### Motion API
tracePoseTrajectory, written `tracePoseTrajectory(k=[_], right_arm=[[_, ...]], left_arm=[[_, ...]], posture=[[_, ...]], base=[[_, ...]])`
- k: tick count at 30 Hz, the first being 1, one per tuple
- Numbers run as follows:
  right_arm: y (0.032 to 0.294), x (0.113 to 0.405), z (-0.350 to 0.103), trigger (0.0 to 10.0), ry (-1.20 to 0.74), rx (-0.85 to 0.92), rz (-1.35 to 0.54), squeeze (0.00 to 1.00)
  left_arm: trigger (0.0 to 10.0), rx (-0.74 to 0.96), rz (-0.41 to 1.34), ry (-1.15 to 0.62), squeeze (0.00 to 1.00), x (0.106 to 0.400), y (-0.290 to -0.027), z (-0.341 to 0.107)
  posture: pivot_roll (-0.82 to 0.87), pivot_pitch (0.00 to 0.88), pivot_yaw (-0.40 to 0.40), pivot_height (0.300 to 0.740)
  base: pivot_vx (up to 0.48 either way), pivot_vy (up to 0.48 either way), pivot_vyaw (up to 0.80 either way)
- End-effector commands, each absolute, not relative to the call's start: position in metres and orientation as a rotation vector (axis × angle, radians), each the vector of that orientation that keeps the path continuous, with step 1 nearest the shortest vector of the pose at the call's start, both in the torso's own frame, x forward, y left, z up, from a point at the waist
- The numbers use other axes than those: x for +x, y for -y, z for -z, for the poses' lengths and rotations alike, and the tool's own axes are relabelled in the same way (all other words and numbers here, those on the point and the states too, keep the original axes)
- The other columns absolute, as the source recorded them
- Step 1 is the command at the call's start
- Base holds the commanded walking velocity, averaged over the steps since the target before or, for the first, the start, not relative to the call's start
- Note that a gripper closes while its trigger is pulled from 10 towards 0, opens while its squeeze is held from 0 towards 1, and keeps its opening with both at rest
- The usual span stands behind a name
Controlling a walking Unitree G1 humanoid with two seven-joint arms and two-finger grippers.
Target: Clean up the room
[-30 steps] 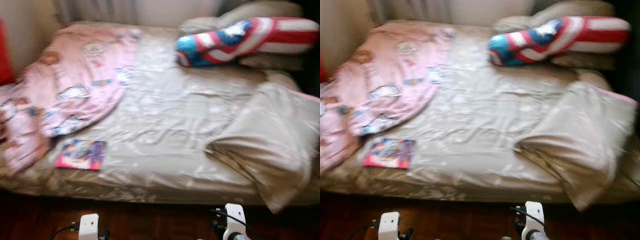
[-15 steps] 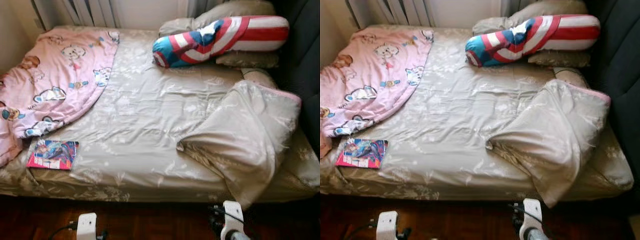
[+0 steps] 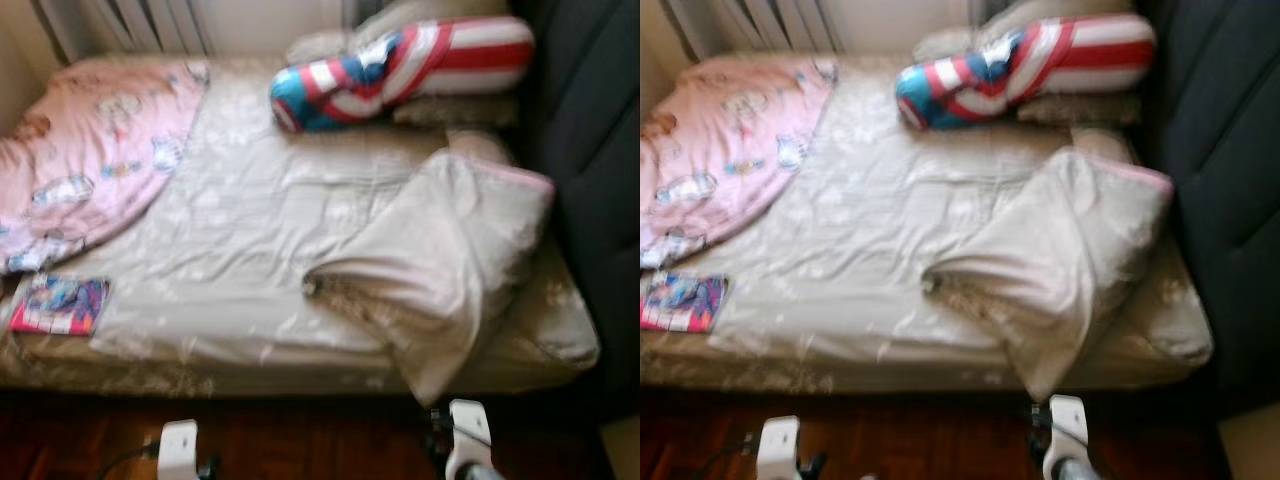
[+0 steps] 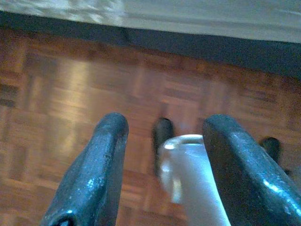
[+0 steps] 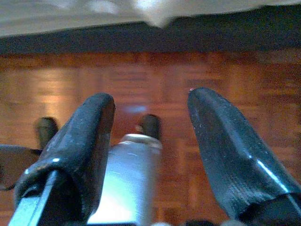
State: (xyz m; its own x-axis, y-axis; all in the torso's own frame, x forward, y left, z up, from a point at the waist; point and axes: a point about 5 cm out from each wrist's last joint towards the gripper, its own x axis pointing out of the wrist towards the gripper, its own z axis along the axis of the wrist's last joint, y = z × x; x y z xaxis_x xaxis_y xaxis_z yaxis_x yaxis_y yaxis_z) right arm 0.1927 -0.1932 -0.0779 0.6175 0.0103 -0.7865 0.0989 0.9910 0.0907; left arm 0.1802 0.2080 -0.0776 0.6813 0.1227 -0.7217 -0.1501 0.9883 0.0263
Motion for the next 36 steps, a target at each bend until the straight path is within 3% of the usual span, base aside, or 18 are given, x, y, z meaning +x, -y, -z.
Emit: tracePoseTrajectory(k=[1, 14, 21, 36], right_arm=[[0.189, 0.1883, 0.0809, 10.0, -0.923, 0.142, 0.049, 0.0], [0.19, 0.189, 0.0805, 10.0, -0.923, 0.143, 0.055, 0.0], [0.19, 0.189, 0.0806, 10.0, -0.93, 0.137, 0.051, 0.0], [0.1905, 0.1897, 0.0802, 10.0, -0.926, 0.131, 0.051, 0.0]], left_arm=[[10.0, -0.027, -0.163, -0.837, 0.0, 0.1713, -0.2133, 0.0811], [10.0, -0.044, -0.173, -0.835, 0.0, 0.1701, -0.2127, 0.0817], [10.0, -0.046, -0.179, -0.834, 0.0, 0.1702, -0.2134, 0.0816], [10.0, -0.048, -0.177, -0.832, 0.0, 0.1702, -0.2127, 0.0816]], posture=[[0.05, 0.147, -0.02, 0.74], [0.06, 0.157, -0.028, 0.74], [0.06, 0.158, -0.028, 0.74], [0.06, 0.153, -0.031, 0.74]], base=[[0.0, 0.0, 0.0], [0.0, 0.0, 0.0], [0.244, 0.0, -0.71], [0.273, 0.0, 0.0]])
